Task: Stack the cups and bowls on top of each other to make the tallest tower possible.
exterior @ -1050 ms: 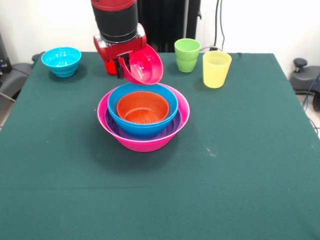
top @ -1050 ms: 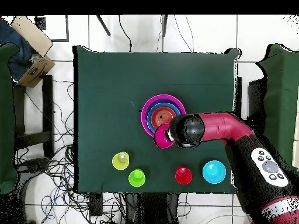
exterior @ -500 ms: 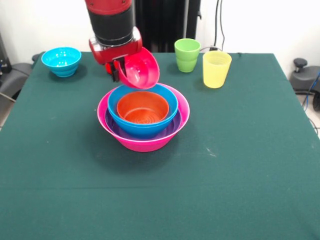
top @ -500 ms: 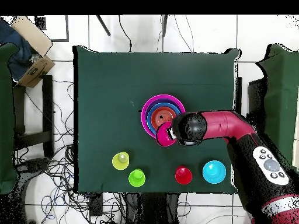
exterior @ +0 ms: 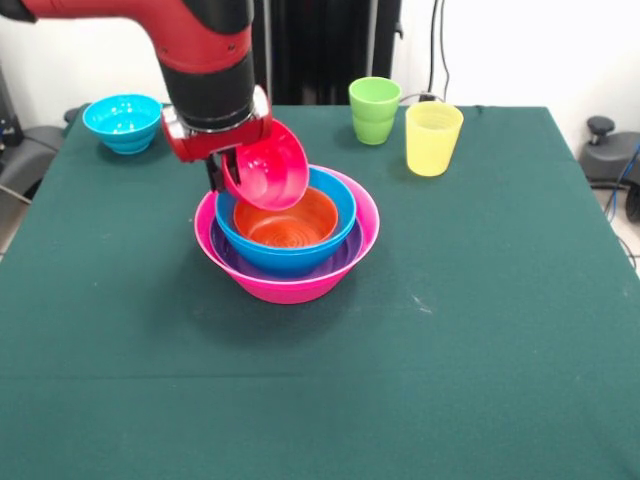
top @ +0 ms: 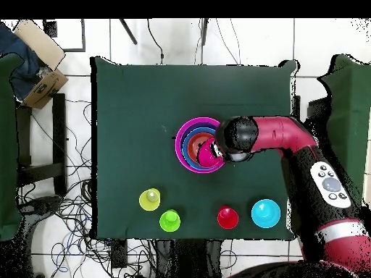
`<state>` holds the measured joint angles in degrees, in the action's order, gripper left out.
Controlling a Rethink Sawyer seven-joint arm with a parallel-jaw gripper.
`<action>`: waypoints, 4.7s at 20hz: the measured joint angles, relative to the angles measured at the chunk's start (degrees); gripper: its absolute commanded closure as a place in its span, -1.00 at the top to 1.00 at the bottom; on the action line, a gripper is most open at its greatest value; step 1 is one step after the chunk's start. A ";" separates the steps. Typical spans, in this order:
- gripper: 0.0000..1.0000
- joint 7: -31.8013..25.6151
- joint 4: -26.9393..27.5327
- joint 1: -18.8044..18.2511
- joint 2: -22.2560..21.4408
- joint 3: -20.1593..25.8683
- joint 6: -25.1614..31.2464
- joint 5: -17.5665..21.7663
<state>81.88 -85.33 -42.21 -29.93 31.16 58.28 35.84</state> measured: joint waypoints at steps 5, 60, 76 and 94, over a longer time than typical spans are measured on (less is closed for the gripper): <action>-1.00 0.00 4.04 1.57 2.07 -0.01 2.44 0.00; 1.00 0.00 2.57 2.83 -12.57 -2.61 17.50 -4.77; 1.00 -3.11 -4.96 -14.29 -14.48 2.59 10.42 -3.84; 1.00 -4.57 -6.72 -17.00 -12.37 5.13 8.17 1.00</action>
<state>77.31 -92.06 -59.22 -42.30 36.29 66.45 36.84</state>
